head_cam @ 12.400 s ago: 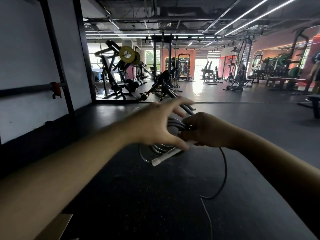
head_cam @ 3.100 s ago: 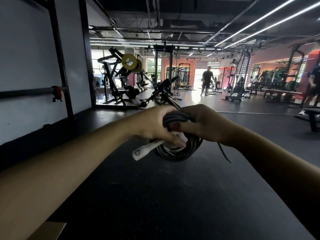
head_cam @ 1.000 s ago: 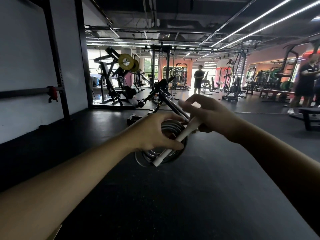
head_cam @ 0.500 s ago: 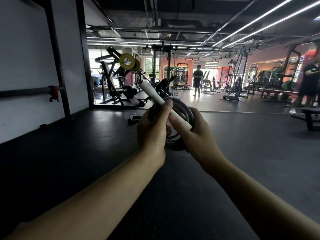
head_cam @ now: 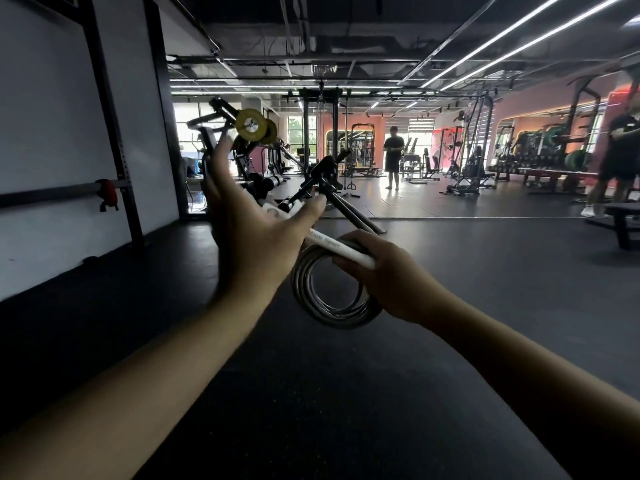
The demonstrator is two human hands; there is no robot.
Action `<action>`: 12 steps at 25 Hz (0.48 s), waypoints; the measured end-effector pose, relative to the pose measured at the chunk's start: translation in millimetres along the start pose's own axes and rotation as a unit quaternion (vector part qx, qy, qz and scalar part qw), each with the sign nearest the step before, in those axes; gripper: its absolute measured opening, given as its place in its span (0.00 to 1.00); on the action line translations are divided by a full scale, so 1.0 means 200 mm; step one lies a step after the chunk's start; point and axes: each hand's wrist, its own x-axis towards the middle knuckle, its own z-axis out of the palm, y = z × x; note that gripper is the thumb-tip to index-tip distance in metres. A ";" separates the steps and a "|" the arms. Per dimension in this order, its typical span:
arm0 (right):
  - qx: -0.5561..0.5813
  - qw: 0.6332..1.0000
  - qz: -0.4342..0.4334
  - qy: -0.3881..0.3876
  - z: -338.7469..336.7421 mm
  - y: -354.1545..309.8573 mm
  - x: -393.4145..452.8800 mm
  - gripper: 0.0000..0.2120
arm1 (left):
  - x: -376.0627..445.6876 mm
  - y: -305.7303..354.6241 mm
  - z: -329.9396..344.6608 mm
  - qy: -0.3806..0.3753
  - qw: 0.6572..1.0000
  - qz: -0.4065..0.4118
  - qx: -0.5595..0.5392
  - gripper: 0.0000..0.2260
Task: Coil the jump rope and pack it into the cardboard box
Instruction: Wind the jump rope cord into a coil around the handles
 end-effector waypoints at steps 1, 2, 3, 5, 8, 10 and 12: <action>-0.012 1.000 -0.007 -0.015 0.00 0.00 0.00 0.08 | 0.06 0.03 -0.03 -0.036 0.988 0.132 0.072 0.42; -0.018 0.999 -0.014 -0.023 -0.01 -0.01 0.01 0.08 | 0.11 0.05 -0.06 -0.129 0.960 0.211 0.130 0.41; -0.021 0.999 -0.019 -0.028 -0.03 -0.03 0.01 0.09 | 0.16 0.07 -0.07 -0.255 0.927 0.205 0.181 0.41; -0.046 0.997 -0.026 -0.047 -0.07 -0.06 0.03 0.10 | 0.22 0.07 -0.05 -0.485 0.841 0.055 0.233 0.39; -0.102 0.990 -0.042 -0.087 -0.12 -0.10 0.02 0.13 | 0.21 -0.05 -0.01 -0.605 0.766 -0.069 0.204 0.25; -0.087 0.990 -0.040 -0.105 -0.13 -0.11 0.01 0.14 | 0.14 -0.13 0.01 -0.604 0.774 -0.095 0.163 0.16; -0.002 0.994 0.009 -0.112 -0.14 -0.10 0.00 0.12 | 0.07 -0.19 0.00 -0.579 0.800 -0.101 0.122 0.09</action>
